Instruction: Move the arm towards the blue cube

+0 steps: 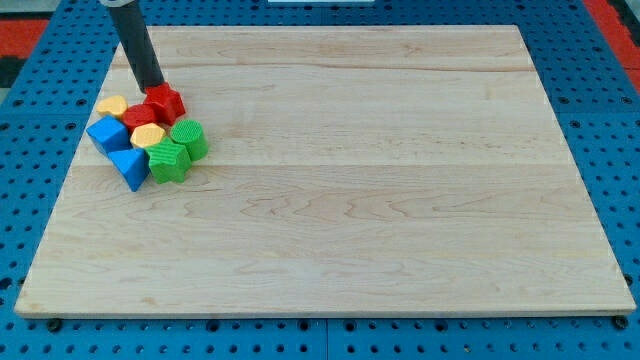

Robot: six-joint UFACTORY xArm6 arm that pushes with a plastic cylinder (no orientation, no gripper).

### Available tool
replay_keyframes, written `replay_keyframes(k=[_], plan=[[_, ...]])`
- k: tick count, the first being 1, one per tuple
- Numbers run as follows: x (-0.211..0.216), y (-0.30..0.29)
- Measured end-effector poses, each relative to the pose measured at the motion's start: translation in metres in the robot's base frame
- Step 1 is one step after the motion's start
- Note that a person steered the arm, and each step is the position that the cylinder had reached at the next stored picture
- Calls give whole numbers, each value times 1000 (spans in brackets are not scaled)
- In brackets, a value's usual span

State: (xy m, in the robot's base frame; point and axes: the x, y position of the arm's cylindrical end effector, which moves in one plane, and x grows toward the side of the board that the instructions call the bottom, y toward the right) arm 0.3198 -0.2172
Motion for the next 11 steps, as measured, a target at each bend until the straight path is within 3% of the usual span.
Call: replay_keyframes(k=[2,3,4,5,7,11], plan=[[-2,-3],[-18,-33],[31,-76],[49,-88],[144,-75],[105,-51]])
